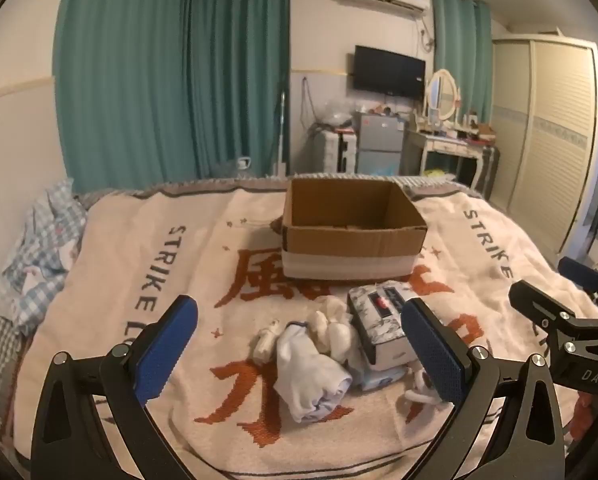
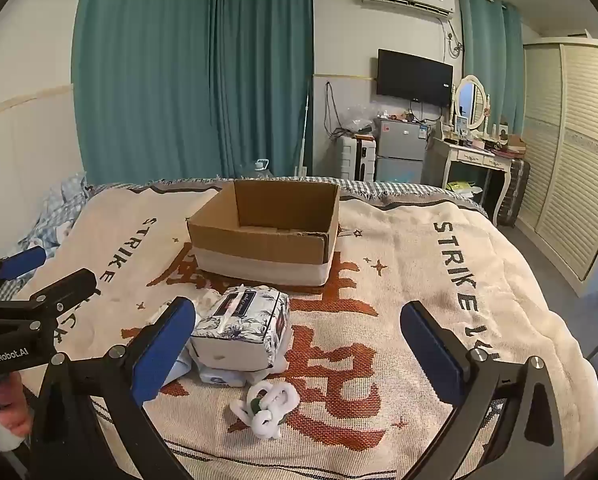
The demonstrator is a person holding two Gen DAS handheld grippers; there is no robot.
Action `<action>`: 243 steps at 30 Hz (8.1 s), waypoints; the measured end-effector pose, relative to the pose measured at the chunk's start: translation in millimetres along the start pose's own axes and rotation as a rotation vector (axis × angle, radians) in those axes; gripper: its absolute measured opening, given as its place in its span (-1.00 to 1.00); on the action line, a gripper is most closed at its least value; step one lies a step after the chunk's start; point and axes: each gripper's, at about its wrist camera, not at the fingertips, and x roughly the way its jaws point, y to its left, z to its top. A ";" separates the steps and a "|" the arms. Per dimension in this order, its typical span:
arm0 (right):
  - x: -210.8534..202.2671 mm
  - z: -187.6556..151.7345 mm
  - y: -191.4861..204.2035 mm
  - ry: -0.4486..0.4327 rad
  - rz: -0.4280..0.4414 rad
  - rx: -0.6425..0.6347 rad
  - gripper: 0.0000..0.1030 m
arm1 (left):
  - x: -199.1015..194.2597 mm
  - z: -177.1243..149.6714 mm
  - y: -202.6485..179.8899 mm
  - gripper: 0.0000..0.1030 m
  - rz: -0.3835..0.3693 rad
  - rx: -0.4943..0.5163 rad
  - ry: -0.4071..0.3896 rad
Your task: Organize soft objects
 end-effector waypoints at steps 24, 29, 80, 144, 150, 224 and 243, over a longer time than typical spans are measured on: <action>1.5 -2.5 2.1 0.012 -0.002 0.000 1.00 | 1.6 -2.3 6.8 1.00 0.001 -0.004 -0.005; 0.9 -2.3 2.0 0.013 -0.001 0.000 1.00 | 1.5 -2.6 6.0 1.00 0.002 -0.004 -0.004; -12.8 2.4 11.2 -0.009 0.007 -0.023 1.00 | -12.6 4.3 9.7 1.00 -0.003 -0.012 -0.034; 41.1 -5.8 20.4 0.112 0.060 0.015 0.51 | 46.3 -25.1 -6.7 0.08 -0.171 0.054 0.260; 8.4 33.5 21.4 0.015 0.074 0.004 0.51 | 31.4 26.2 -10.5 0.08 -0.196 0.085 0.145; 24.9 -26.4 10.0 0.287 0.034 -0.035 1.00 | 15.1 1.9 14.0 0.78 -0.027 0.075 0.073; 98.4 -87.4 10.8 0.499 0.127 0.068 -0.28 | 87.8 -45.7 4.0 0.75 -0.090 0.041 0.280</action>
